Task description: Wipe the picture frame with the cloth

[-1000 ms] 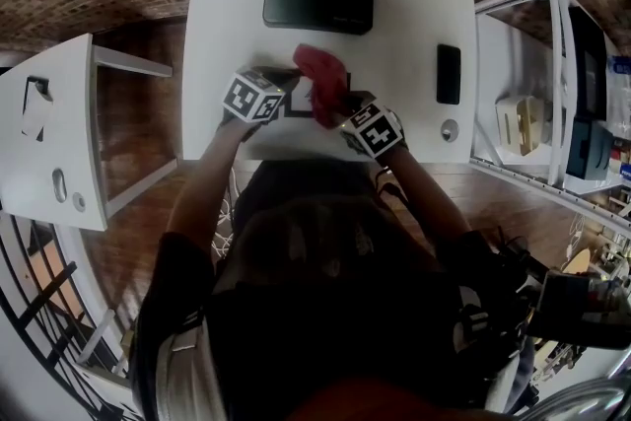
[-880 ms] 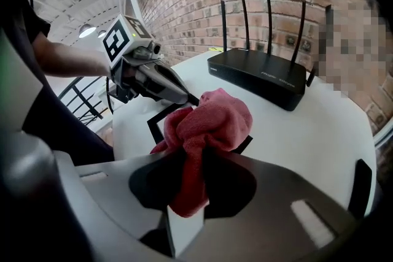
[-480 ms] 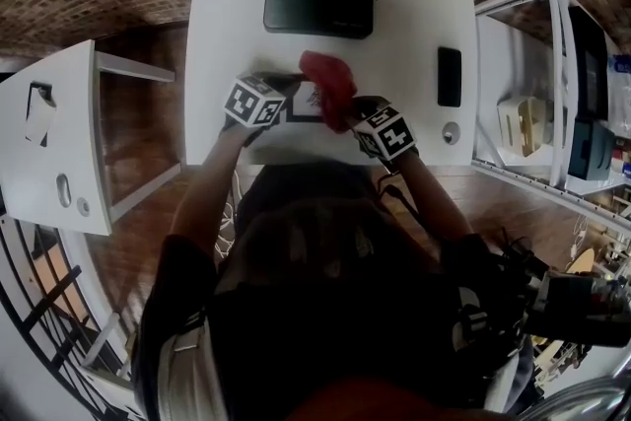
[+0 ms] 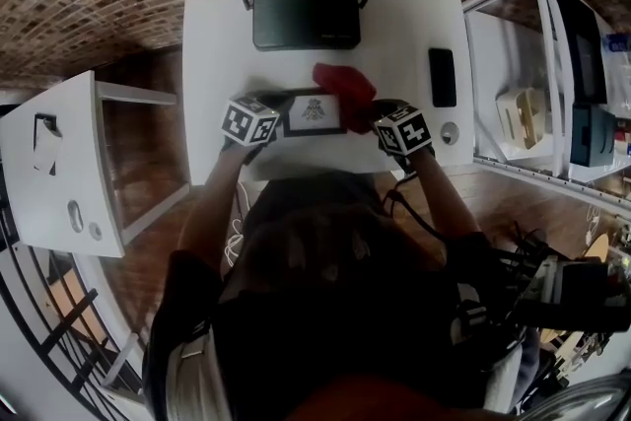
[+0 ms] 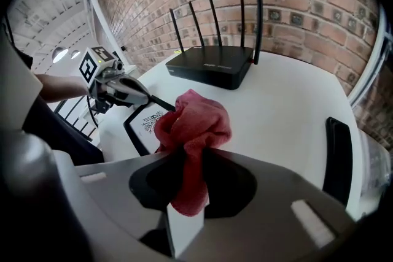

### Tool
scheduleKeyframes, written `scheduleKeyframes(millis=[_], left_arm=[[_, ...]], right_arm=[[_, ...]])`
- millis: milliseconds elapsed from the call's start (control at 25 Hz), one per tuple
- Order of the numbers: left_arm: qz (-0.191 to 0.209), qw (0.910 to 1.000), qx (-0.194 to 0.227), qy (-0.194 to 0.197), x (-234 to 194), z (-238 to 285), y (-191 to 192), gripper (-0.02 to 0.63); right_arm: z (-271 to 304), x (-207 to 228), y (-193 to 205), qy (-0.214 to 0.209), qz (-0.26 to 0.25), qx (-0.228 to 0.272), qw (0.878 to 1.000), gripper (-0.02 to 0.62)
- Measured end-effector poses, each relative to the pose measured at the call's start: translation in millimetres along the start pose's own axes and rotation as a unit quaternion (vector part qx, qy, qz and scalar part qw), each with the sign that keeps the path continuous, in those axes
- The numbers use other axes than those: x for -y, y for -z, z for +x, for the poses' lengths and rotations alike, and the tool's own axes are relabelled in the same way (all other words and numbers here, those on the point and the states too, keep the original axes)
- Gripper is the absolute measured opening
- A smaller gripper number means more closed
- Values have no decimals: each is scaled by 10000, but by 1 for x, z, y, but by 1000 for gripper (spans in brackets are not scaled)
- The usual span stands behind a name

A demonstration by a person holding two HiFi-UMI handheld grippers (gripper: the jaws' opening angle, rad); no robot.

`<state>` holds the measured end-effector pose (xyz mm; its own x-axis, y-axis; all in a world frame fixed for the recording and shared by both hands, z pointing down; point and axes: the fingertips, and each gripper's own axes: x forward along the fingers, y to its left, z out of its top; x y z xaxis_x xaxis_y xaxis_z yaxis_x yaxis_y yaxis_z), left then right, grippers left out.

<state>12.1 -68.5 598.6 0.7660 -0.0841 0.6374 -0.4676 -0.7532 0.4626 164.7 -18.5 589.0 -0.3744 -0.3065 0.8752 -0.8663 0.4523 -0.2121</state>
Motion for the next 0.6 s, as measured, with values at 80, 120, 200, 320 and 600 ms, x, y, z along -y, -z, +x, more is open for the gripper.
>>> scheduleKeyframes(millis=[80,120,200,320,600], left_arm=[[-9,10000,8,-1,-1,0,-1,0],[-9,10000,12,0,0,0,-1,0],[19,10000,12,1,0,0,0,0],[267,9996,-53,-121,0,0,1,0],[510,9983,-58,-285,-2,-1,-1,0]], right_arm=[[-6,10,-4,97,69,83,9999,83],[-10,14,-7,134,101,127,9998,83],[-18,18,-13,177,183,232,9994,84],[-32,22,-25,258,274,392,9985,86],[-55,56,-43,924,391,745,9922,86]])
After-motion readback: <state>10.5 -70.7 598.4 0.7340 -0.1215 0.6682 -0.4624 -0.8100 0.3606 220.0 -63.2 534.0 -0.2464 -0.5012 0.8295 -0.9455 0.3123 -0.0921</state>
